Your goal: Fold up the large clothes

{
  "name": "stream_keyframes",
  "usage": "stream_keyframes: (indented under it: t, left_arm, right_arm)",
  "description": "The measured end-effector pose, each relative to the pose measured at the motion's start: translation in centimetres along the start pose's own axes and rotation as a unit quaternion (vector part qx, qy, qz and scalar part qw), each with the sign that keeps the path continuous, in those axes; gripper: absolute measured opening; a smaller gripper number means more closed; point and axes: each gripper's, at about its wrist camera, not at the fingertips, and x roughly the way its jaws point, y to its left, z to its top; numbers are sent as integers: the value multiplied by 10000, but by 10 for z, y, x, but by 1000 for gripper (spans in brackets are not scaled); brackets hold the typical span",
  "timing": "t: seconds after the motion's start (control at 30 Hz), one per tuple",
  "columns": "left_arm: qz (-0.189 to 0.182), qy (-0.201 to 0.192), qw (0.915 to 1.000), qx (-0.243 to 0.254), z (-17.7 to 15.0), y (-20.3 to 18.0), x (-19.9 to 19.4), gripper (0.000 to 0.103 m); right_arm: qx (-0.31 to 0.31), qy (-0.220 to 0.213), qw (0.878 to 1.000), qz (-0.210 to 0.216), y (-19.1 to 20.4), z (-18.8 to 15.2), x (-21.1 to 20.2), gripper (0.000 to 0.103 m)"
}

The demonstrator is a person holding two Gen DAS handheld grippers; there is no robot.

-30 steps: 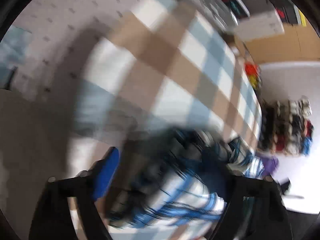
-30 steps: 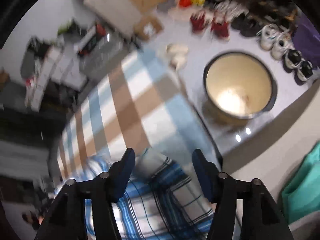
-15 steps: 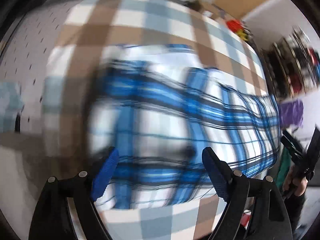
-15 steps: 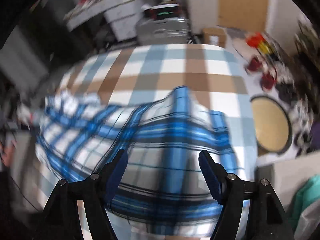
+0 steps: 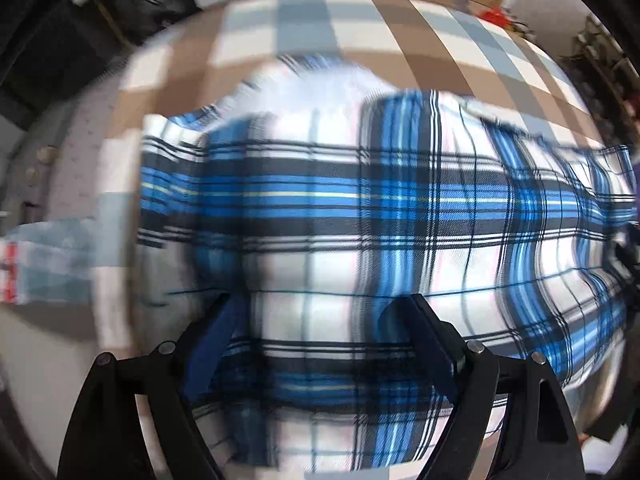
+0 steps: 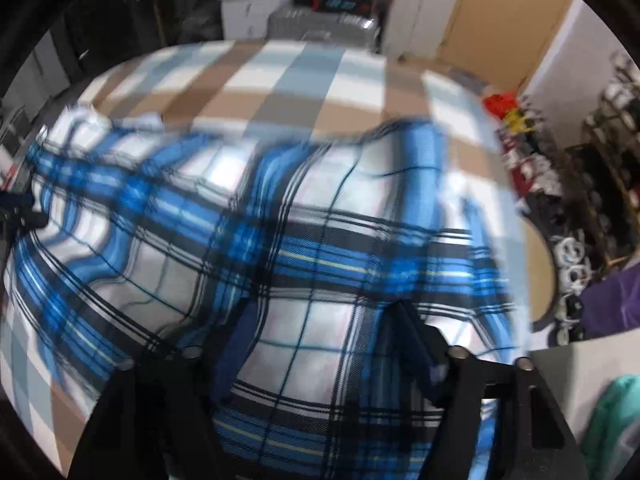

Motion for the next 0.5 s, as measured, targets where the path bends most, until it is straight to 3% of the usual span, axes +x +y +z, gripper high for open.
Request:
stream_keyframes:
  t: [0.07,0.13,0.2,0.23,0.3,0.37,0.43,0.5]
  left_arm:
    - [-26,-406,9989,231,-7,-11,-28,82]
    - [-495,-575,9958,508,-18,-28,-49,82]
    - [-835,-744,9915,666,-32,-45,-57,82]
    - [-837,-772,9905,770,-36,-51,-56,82]
    - [-556,-599,9928,877,-35,-56,-30,82]
    - [-358,-285,9968,659,-28,-55,6,82]
    - [-384,-128,9987,307,-27,-39,28,84]
    - [-391,-479,9978,227,-26,-29,30,87]
  right_arm:
    - [-3,-224,9983,535,12,0,-23,66]
    - [-135,-261,9950,955,30,-3,-36,66]
    - [-197,-272,9924,1181,48,-9,-38,66]
    - [-209,-214,9920,1224,53,-12,-35,66]
    - [-410,113,9947,938,72,-20,-10,65]
    - [-518,368,9967,502,81,-26,20,65]
    - [-598,300,9973,306,84,-31,33,67]
    - [-791,20,9969,-29,91,-35,35,70]
